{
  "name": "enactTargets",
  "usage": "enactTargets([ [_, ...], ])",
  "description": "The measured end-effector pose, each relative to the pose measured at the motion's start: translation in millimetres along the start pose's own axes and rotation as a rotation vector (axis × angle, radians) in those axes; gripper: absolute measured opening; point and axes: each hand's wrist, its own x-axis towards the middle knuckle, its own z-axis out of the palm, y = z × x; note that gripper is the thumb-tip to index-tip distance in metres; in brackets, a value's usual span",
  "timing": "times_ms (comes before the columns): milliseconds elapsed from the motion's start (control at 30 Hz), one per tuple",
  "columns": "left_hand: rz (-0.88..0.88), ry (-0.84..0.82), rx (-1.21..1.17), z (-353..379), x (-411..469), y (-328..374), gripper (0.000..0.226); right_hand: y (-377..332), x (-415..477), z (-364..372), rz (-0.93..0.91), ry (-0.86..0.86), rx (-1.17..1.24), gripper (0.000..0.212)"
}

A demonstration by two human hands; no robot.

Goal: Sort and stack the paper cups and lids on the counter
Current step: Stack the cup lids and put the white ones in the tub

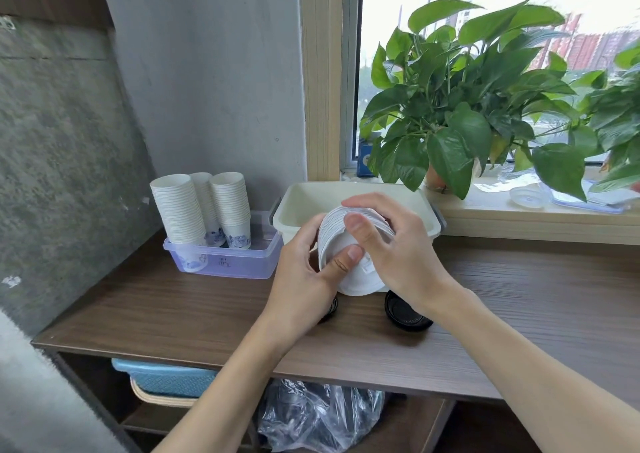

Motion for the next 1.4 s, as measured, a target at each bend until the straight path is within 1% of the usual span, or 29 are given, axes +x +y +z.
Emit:
enactTargets([
  [100,-0.008,0.022,-0.014,3,1,0,0.039,2,1,0,-0.011,0.027,0.022,0.03],
  [233,-0.052,0.11,-0.099,13,-1,-4,0.059,6,0,7,0.014,0.168,0.191,0.031],
  [267,-0.067,0.129,-0.114,15,-2,-5,0.063,6,-1,6,0.018,0.175,0.212,0.033],
  [333,-0.079,0.123,-0.11,14,-3,-7,0.059,5,-1,0,0.036,0.106,0.219,0.034],
  [400,-0.079,0.072,-0.096,9,-1,-8,0.049,3,1,-9,0.068,-0.025,0.15,0.038],
  [433,-0.077,0.049,-0.089,7,0,-8,0.051,2,2,-11,0.074,-0.08,0.094,0.039],
  [467,-0.075,0.044,-0.09,6,1,-7,0.06,1,3,-11,0.067,-0.11,0.042,0.038],
  [500,-0.068,0.057,-0.087,6,1,-6,0.072,1,3,-10,0.053,-0.11,0.0,0.035],
  [533,-0.063,0.075,-0.074,7,0,-5,0.079,1,3,-8,0.038,-0.089,-0.022,0.031],
  [567,-0.048,0.082,-0.057,9,-2,-5,0.076,1,3,-5,0.027,-0.061,-0.019,0.027],
  [633,-0.026,0.083,-0.053,13,-6,-5,0.054,1,2,-1,0.014,-0.015,0.021,0.022],
  [700,-0.017,0.107,-0.063,13,-7,-6,0.045,3,1,1,0.005,0.005,0.043,0.023],
  [867,-0.004,0.095,-0.053,11,-5,-5,0.046,5,0,4,0.005,0.015,0.066,0.017],
  [1000,0.001,0.102,-0.054,12,-7,-7,0.045,7,-1,5,-0.015,0.012,0.027,0.012],
  [1067,0.001,0.108,-0.059,13,-8,-7,0.045,8,-1,6,-0.016,0.018,0.025,0.016],
  [1233,0.007,0.128,-0.12,15,-10,-10,0.046,7,-1,9,-0.012,0.096,0.128,0.027],
  [1267,0.011,0.133,-0.119,13,-10,-10,0.045,7,-1,7,0.003,0.075,0.138,0.029],
  [1333,0.015,0.114,-0.098,8,-10,-10,0.04,6,1,0,0.056,-0.031,0.135,0.032],
  [1400,0.014,0.087,-0.084,3,-8,-12,0.045,4,4,-5,0.064,-0.139,0.054,0.036],
])
